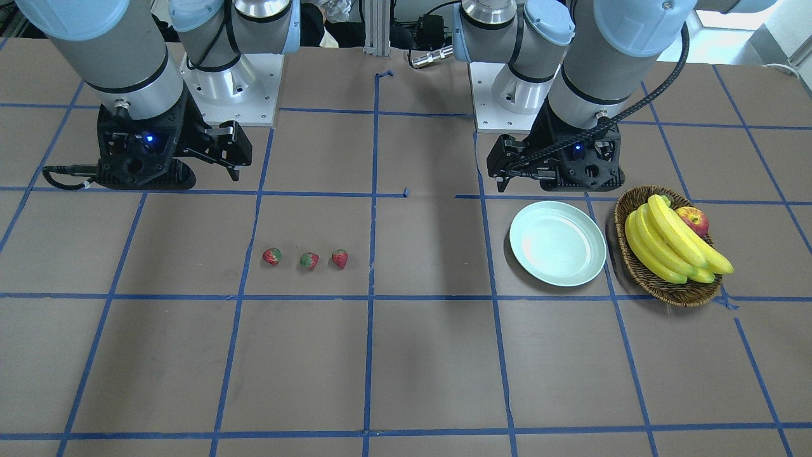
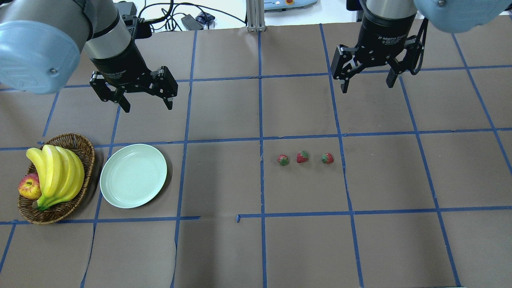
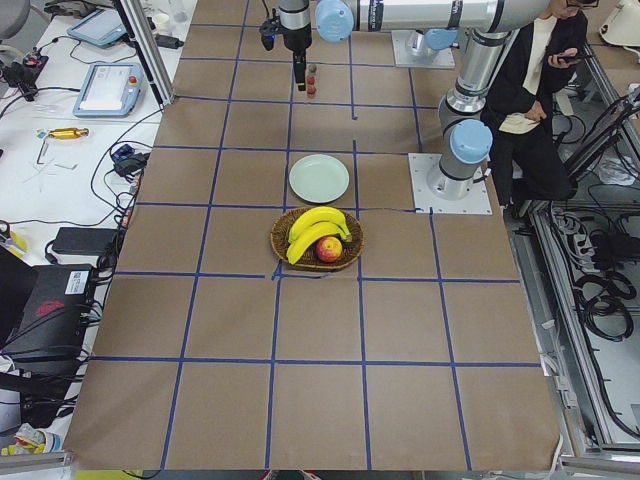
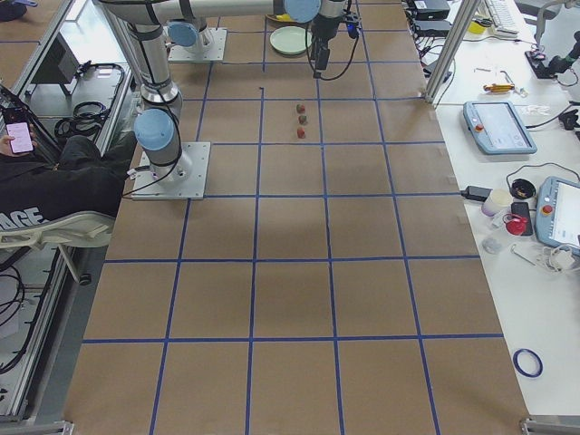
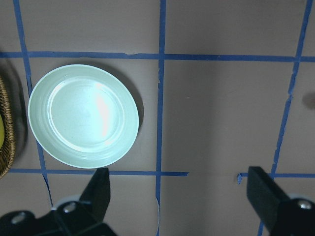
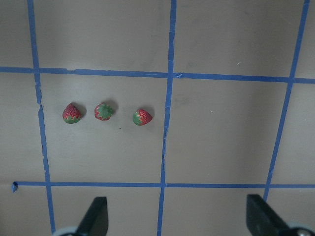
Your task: Collect all strawberries into plate
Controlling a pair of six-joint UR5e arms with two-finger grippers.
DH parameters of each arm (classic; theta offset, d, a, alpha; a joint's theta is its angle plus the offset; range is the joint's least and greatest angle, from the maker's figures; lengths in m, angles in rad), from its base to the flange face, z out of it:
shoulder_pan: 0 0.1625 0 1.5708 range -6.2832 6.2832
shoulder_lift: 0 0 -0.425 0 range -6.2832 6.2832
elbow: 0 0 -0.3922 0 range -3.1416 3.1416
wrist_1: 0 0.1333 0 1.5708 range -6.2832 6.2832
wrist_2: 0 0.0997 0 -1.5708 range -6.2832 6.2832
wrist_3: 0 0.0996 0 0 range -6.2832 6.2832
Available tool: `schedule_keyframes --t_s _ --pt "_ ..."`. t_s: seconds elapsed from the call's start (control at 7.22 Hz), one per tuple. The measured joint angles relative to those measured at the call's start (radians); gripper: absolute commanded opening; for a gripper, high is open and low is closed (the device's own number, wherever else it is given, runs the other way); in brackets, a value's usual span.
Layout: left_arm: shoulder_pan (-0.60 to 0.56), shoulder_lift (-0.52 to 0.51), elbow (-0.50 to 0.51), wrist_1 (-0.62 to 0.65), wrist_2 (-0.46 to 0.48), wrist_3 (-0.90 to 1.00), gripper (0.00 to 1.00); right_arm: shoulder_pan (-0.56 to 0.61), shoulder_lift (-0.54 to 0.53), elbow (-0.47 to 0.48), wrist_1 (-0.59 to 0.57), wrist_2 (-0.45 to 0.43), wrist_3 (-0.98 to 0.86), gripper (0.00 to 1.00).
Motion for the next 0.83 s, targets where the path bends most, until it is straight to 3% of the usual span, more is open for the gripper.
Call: schedule_keyframes --t_s 0.83 --pt "-0.006 0.000 -0.001 0.004 0.006 -0.004 1.00 -0.001 0.001 -0.003 -0.001 -0.003 0.001 1.00"
